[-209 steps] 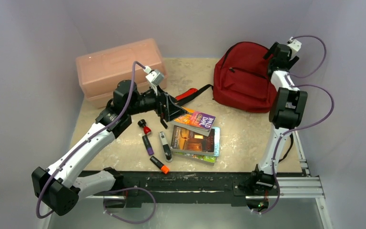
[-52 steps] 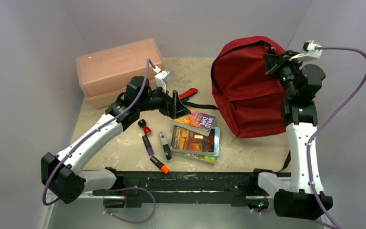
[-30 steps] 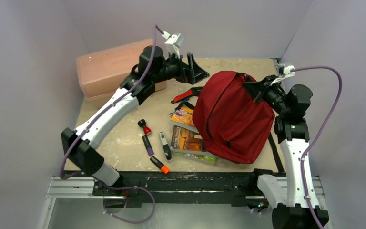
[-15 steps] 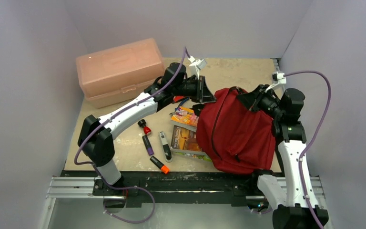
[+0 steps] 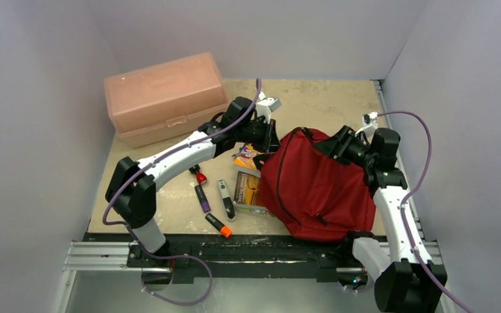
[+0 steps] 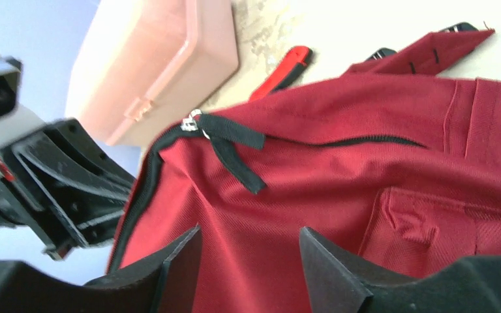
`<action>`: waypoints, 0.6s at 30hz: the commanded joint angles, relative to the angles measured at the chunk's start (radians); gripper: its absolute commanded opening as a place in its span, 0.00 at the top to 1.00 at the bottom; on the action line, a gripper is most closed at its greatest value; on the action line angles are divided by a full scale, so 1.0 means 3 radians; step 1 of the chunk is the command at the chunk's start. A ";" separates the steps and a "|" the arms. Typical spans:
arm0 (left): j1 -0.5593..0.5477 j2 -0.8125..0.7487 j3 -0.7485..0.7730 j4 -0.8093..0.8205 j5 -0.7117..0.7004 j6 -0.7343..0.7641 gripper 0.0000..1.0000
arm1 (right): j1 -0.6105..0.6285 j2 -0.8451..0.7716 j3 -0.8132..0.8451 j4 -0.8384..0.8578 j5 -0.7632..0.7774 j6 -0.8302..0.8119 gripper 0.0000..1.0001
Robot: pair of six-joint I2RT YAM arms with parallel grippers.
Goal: Pack the student bag
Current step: Place the student bag at the center of the board.
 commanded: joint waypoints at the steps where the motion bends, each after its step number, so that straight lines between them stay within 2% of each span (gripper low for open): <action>1: 0.0004 -0.0222 0.0221 -0.0353 -0.0106 0.0343 1.00 | 0.0043 0.0053 0.0024 0.0635 -0.0117 0.0457 0.43; 2: 0.0013 -0.0185 0.0303 -0.0482 -0.0106 0.0356 0.97 | 0.0071 0.0060 0.0017 0.0663 -0.0078 0.0440 0.47; 5: 0.0056 -0.0065 0.0561 -0.0822 0.0044 0.0290 0.72 | 0.0180 0.0060 -0.0108 0.0795 -0.0009 0.0474 0.58; 7: 0.0086 -0.0050 0.0592 -0.0811 0.0160 0.0211 0.57 | 0.0269 0.0058 -0.0307 0.1052 0.0001 0.0597 0.66; 9: 0.0108 -0.0050 0.0594 -0.0775 0.0206 0.0162 0.47 | 0.0506 0.0073 -0.0511 0.1277 0.0081 0.0702 0.72; 12: 0.0171 -0.0055 0.0530 -0.0688 0.0297 0.0039 0.43 | 0.0694 0.0094 -0.0724 0.1347 0.0213 0.0724 0.73; 18: 0.0262 0.0050 0.0318 -0.0323 0.0653 -0.0246 0.38 | 0.0696 0.0140 -0.0751 0.1243 0.0350 0.0605 0.73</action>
